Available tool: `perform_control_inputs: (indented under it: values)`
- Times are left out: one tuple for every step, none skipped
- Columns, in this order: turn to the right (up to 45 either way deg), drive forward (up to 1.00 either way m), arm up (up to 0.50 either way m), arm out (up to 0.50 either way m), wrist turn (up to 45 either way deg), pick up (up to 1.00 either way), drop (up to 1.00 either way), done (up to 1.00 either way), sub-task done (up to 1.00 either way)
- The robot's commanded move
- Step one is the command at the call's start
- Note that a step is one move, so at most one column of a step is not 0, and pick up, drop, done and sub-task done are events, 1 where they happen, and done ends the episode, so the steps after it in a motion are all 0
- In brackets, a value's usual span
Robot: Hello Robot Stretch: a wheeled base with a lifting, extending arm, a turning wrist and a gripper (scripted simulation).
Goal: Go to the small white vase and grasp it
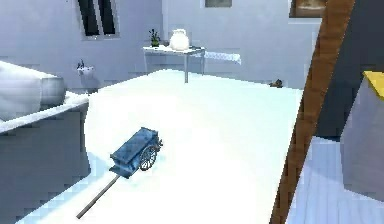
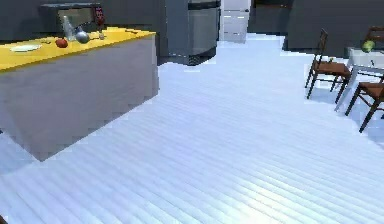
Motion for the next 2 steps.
perform_control_inputs:
  values:
    - [0.0, 1.0, 0.0, 0.0, 0.0, 0.0, 0.0, 0.0, 0.0]
    - [12.0, 0.0, 0.0, 0.0, 0.0, 0.0, 0.0, 0.0, 0.0]
